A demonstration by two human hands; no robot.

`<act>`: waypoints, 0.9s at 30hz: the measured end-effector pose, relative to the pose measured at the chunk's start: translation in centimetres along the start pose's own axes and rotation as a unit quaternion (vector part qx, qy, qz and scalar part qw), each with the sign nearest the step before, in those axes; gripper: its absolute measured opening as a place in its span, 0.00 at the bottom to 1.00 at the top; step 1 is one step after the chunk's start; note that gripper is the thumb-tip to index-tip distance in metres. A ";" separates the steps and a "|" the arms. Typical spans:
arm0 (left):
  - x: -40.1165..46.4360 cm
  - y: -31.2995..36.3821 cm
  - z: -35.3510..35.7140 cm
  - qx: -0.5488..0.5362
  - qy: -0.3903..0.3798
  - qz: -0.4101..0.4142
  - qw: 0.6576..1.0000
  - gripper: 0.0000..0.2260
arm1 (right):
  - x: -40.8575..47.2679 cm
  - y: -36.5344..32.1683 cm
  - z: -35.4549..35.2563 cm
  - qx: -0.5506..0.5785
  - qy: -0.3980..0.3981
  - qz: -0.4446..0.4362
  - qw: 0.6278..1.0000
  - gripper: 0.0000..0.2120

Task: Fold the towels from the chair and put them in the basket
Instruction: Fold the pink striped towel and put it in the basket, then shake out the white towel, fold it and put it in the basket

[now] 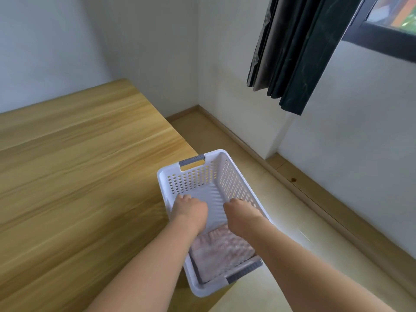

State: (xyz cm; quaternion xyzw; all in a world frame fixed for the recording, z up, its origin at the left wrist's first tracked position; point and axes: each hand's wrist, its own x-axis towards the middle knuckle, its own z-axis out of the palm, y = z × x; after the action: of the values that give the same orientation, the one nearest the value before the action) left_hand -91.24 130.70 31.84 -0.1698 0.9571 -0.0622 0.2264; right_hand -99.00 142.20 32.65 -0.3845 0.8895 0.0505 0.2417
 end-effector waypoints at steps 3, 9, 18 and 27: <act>-3.6 -2.3 -2.6 -0.035 0.139 0.010 0.990 0.17 | -2.9 -0.4 -3.0 0.050 0.041 0.004 0.998 0.13; -10.2 -8.3 -7.4 -0.060 0.276 -0.013 0.959 0.17 | -8.5 -3.3 -9.0 0.110 0.144 0.013 0.983 0.19; -21.3 -19.4 -9.6 -0.106 0.344 -0.037 0.932 0.20 | -14.7 -16.5 -14.4 0.110 0.257 -0.013 0.960 0.09; -32.6 -35.3 -5.6 -0.129 0.345 -0.018 0.929 0.22 | -20.8 -36.9 -13.0 0.150 0.324 0.000 0.934 0.19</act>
State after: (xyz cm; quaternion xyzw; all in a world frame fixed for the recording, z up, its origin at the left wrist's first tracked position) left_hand -55.93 109.45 57.14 -0.1830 0.9726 0.0031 -0.1434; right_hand -65.73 126.58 57.32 -0.3390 0.9169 -0.2106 -0.0051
